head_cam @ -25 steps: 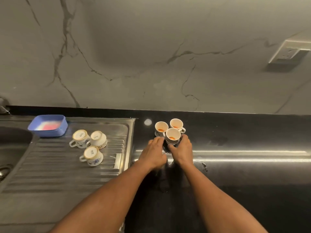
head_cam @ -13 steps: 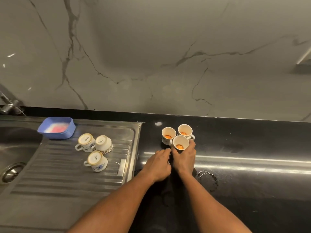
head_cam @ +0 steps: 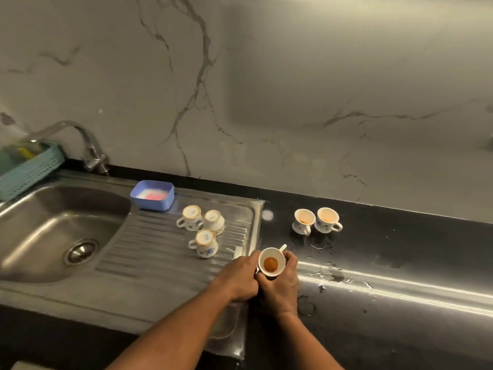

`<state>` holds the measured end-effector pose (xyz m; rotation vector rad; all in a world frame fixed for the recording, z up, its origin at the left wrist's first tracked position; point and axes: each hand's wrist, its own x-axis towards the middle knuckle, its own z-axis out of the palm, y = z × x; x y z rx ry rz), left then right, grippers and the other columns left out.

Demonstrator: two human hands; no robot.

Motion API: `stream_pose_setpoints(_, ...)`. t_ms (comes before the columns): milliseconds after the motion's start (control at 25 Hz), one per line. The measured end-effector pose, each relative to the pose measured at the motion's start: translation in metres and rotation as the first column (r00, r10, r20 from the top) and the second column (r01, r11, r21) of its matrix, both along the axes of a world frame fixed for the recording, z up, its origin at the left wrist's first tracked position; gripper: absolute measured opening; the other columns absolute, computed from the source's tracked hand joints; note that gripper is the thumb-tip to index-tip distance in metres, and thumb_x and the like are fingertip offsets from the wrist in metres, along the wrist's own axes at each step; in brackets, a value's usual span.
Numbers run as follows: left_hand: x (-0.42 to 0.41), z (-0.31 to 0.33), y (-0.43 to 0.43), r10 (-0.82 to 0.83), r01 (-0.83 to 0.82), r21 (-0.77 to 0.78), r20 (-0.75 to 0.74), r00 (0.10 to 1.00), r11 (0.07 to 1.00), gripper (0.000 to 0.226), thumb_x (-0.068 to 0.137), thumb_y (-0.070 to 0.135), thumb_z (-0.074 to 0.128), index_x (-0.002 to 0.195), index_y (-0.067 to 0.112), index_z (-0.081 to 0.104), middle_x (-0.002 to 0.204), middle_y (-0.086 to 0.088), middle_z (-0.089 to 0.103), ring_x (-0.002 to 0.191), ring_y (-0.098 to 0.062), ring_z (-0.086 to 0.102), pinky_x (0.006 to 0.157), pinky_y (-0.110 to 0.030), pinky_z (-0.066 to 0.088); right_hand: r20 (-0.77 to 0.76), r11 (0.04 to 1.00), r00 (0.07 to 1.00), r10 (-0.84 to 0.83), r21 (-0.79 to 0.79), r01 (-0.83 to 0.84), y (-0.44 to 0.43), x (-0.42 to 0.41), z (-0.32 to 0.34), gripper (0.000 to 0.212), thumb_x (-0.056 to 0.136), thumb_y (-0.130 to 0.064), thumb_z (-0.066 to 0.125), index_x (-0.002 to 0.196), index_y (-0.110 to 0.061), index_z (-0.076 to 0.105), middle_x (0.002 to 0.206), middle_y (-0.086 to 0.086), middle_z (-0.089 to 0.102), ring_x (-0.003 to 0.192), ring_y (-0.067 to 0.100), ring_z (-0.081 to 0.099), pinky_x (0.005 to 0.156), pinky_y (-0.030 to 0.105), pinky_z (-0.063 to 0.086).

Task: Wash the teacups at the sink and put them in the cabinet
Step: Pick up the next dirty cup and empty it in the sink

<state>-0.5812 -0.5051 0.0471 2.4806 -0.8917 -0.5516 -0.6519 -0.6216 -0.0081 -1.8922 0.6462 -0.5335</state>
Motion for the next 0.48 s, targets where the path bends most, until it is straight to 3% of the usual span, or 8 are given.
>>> stream_pose_setpoints(160, 0.007, -0.009, 0.078, 0.076, -0.077, 0.013, 0.078, 0.994, 0.997, 0.058, 0.084, 0.021, 0.059, 0.137, 0.034, 0.04, 0.122, -0.005, 0.068, 0.109, -0.032, 0.065, 0.088, -0.042, 0.055, 0.022, 0.995, 0.995, 0.097, 0.001, -0.097, 0.072, 0.01, -0.002, 0.074, 0.061, -0.028, 0.089, 0.117, -0.038, 0.043, 0.102, -0.011, 0.064, 0.089, 0.005, 0.064, 0.073, 0.013, 0.046)
stream_pose_setpoints(280, 0.02, -0.017, 0.15, 0.096, -0.106, 0.057, 0.156, 0.983, 0.993, 0.055, 0.089, 0.02, 0.061, 0.139, 0.025, 0.039, 0.124, -0.009, 0.067, 0.11, -0.034, 0.064, 0.088, -0.041, 0.053, 0.037, 0.984, 0.984, 0.177, 0.001, -0.177, 0.142, 0.02, -0.002, 0.076, 0.06, -0.028, 0.093, 0.12, -0.035, 0.046, 0.101, -0.012, 0.066, 0.089, 0.001, 0.066, 0.074, 0.019, 0.052)
stream_pose_setpoints(480, 0.04, -0.024, 0.28, 0.143, -0.146, 0.006, 0.151, 0.978, 0.989, 0.058, 0.09, 0.019, 0.066, 0.14, 0.026, 0.04, 0.129, -0.005, 0.065, 0.111, -0.027, 0.065, 0.089, -0.04, 0.053, 0.042, 0.976, 0.975, 0.217, -0.003, -0.217, 0.272, 0.047, 0.004, 0.07, 0.063, -0.019, 0.093, 0.114, -0.027, 0.046, 0.092, -0.01, 0.064, 0.084, -0.001, 0.063, 0.066, 0.01, 0.045)
